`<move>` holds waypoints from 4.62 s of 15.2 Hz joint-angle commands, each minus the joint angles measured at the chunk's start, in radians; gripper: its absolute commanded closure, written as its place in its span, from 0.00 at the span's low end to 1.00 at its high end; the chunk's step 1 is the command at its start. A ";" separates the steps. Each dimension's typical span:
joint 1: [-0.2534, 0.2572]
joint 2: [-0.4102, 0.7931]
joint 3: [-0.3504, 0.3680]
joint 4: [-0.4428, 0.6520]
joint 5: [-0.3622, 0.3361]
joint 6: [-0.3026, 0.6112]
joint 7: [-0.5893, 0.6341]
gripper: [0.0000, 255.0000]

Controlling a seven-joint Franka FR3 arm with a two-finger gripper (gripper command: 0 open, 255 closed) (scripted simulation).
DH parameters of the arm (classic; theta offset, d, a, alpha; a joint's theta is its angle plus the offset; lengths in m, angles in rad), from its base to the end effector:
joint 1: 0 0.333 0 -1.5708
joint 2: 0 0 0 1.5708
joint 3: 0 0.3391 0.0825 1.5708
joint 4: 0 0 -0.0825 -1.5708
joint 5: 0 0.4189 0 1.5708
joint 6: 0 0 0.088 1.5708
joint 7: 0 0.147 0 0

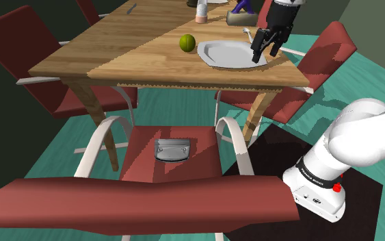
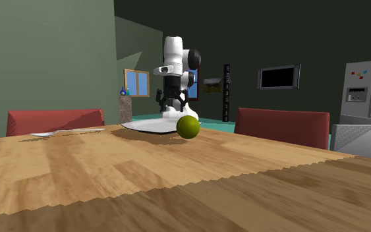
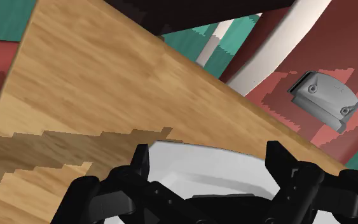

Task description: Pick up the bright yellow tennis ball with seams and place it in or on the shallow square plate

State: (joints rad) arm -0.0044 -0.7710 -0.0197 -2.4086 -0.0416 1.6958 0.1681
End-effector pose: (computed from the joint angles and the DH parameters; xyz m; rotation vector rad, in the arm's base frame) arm 0.3426 -0.0149 0.5464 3.1039 -0.2849 0.0936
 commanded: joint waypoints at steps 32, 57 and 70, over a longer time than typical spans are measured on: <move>0.005 1.015 0.134 1.000 0.001 -0.046 0.467 0.00; 0.009 1.039 0.134 1.122 -0.002 -0.144 0.467 1.00; -0.017 0.961 0.125 1.159 0.009 -0.257 0.430 1.00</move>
State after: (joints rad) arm -0.0103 0.2479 0.1083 -1.1738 -0.0398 1.4194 0.6096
